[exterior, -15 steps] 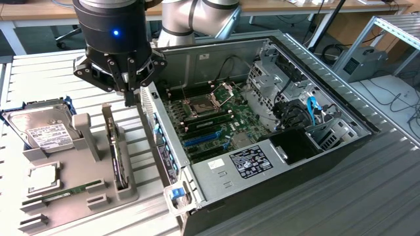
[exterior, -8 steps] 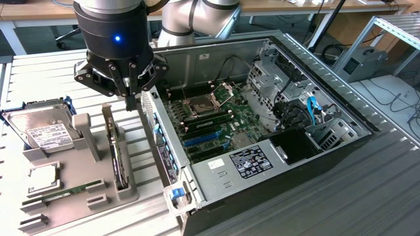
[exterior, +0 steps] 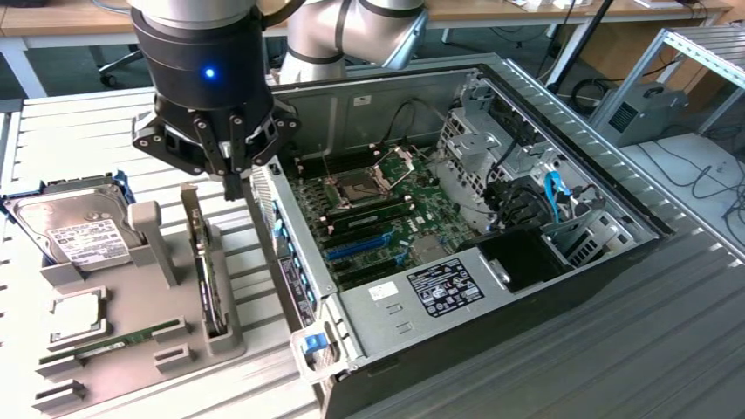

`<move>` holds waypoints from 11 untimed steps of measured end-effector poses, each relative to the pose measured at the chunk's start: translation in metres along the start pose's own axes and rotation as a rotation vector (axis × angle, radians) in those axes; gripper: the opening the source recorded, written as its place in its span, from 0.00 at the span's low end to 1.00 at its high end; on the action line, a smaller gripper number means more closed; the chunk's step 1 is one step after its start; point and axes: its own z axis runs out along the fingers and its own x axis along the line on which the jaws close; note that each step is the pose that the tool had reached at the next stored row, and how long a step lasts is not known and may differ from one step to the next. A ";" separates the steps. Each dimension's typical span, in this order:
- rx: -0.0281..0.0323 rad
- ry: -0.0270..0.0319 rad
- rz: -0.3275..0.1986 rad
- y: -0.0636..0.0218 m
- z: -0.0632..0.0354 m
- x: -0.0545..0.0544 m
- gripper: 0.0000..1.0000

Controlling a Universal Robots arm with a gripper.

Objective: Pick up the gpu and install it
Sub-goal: 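Reach for the gpu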

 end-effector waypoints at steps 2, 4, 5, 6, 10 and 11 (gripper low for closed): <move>0.0000 0.0000 0.000 -0.0011 0.0001 0.000 0.11; 0.0001 0.0000 0.000 -0.0019 0.0002 0.000 0.11; 0.0000 0.0000 0.000 -0.0023 0.0003 0.000 0.11; 0.0001 0.0000 0.000 -0.0026 0.0003 0.000 0.11; 0.0000 0.0000 0.000 -0.0044 0.0005 0.000 0.11; 0.0000 0.0000 0.000 -0.0049 0.0005 0.000 0.11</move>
